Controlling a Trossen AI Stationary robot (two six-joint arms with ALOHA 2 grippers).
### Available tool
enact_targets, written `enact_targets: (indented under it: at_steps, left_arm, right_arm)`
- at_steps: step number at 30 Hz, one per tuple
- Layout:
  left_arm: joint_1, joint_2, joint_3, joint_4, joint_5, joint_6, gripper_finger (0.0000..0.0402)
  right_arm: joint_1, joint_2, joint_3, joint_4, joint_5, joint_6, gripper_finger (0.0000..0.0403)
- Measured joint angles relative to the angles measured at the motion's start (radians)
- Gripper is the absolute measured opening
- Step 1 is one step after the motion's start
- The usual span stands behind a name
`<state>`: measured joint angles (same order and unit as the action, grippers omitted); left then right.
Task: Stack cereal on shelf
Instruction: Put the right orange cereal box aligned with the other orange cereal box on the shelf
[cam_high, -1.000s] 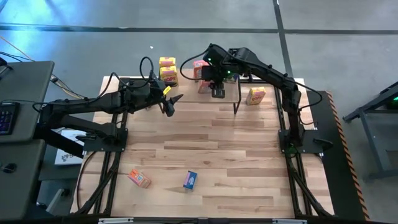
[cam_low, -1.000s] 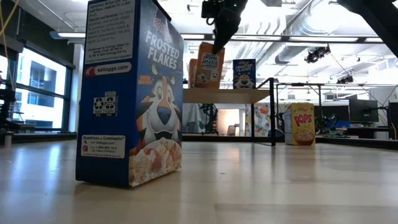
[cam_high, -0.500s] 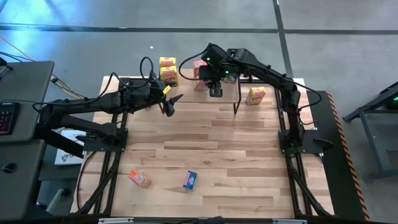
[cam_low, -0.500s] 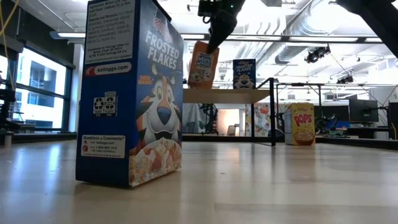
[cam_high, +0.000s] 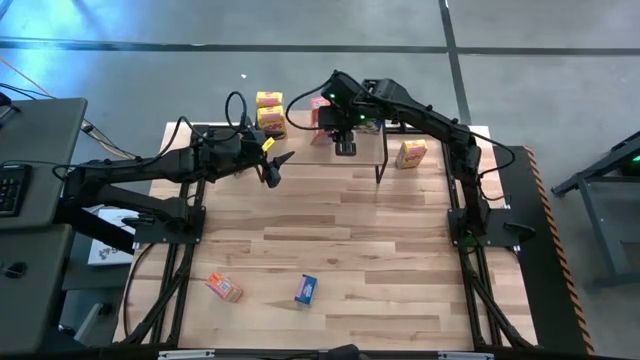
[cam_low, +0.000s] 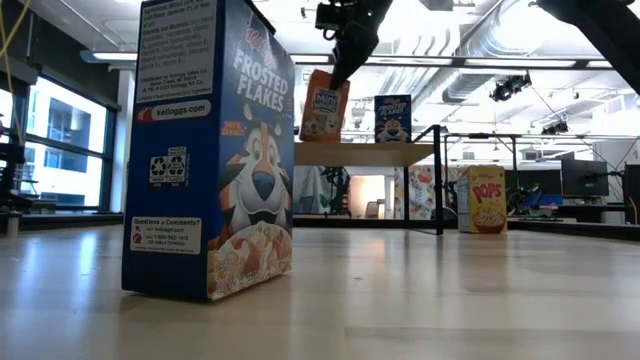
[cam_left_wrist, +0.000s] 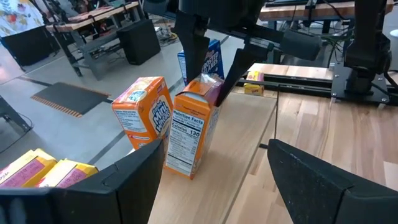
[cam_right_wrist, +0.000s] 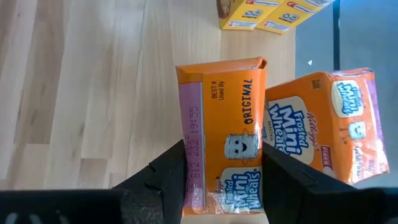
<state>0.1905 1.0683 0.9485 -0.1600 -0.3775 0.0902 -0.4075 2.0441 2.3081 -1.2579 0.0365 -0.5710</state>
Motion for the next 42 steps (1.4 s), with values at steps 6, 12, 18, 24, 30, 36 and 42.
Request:
enact_targets:
  at_steps: [6, 12, 18, 24, 30, 36, 42]
  left_arm:
    - [0.000, 0.000, 0.000, -0.001, 0.000, 0.000, 0.0278]
    - [0.000, 0.000, 0.000, 0.000, 0.000, 0.000, 0.0278]
    - [0.000, 0.000, 0.000, -0.001, 0.000, 0.000, 0.0278]
    - [0.000, 0.000, 0.000, -0.001, 0.000, 0.000, 0.0278]
    - [0.000, 0.000, 0.000, -0.001, 0.000, 0.000, 0.0278]
    - [0.000, 0.000, 0.000, -0.001, 0.000, 0.000, 0.0278]
    - [0.000, 0.000, 0.000, -0.001, 0.000, 0.000, 0.0278]
  right_arm:
    - [-0.005, 0.000, 0.000, 0.000, 0.015, -0.001, 0.0158]
    - [-0.013, 0.011, 0.000, 0.001, 0.015, -0.001, 0.0158]
    - [-0.013, 0.013, 0.000, -0.001, 0.016, 0.002, 0.0158]
    - [-0.012, 0.013, 0.000, -0.001, 0.016, 0.002, 0.0158]
    - [-0.013, 0.013, 0.000, -0.001, 0.016, -0.005, 0.0158]
    - [-0.013, 0.013, 0.000, 0.002, 0.016, -0.005, 0.0158]
    - [-0.013, 0.013, 0.000, 0.006, 0.016, -0.005, 0.0159]
